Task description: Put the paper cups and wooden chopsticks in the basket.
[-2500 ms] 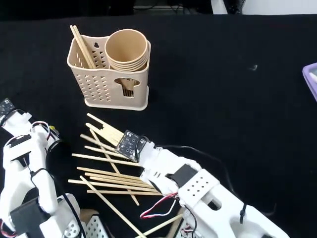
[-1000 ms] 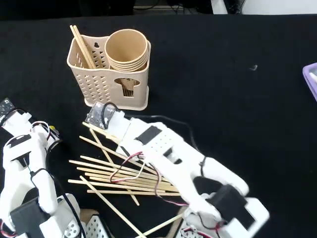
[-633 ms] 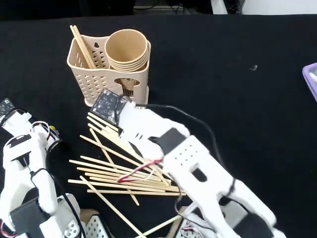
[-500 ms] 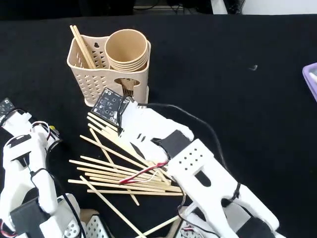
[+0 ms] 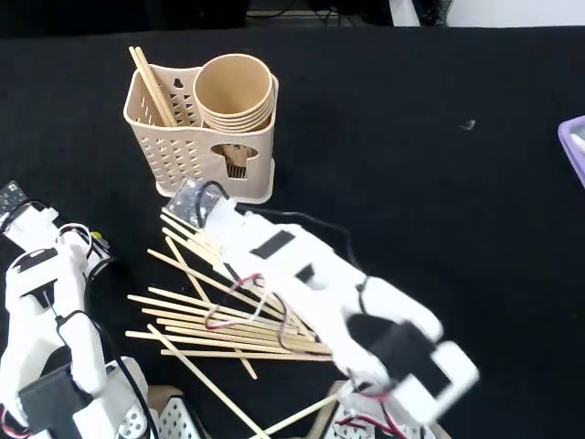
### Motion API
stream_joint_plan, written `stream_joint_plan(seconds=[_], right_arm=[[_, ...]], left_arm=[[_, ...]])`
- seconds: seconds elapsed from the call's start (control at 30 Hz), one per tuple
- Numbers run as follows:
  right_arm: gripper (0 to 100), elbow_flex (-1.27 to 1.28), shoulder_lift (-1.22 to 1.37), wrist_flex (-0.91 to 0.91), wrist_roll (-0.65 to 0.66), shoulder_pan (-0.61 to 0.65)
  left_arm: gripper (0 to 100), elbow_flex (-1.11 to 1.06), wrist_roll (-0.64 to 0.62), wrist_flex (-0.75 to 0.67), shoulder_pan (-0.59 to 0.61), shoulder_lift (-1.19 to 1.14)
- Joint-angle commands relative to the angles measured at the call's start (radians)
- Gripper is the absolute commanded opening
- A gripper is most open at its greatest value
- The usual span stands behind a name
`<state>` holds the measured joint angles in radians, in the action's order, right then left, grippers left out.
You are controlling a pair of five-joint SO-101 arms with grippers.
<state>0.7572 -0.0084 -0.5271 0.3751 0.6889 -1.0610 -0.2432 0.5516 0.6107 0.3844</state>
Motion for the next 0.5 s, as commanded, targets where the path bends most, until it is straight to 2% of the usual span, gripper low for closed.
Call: stream_joint_plan(seconds=[0.0, 0.17, 0.23, 0.33, 0.47], right_arm=[[22.7, -0.125, 0.076, -0.046, -0.005, 0.005], [22.4, -0.180, 0.145, -0.064, -0.005, 0.003], [17.4, -0.183, 0.145, -0.072, -0.003, 0.003], [2.1, -0.182, 0.145, -0.074, -0.003, 0.003], [0.8, -0.177, 0.130, -0.080, -0.005, 0.002]], left_arm=[[21, 0.007, -0.003, -0.014, 0.005, 0.003], [21, 0.007, -0.003, -0.014, 0.005, 0.003], [21, 0.007, -0.003, -0.014, 0.005, 0.003], [21, 0.007, -0.003, -0.014, 0.005, 0.003], [21, 0.007, -0.003, -0.014, 0.005, 0.003]])
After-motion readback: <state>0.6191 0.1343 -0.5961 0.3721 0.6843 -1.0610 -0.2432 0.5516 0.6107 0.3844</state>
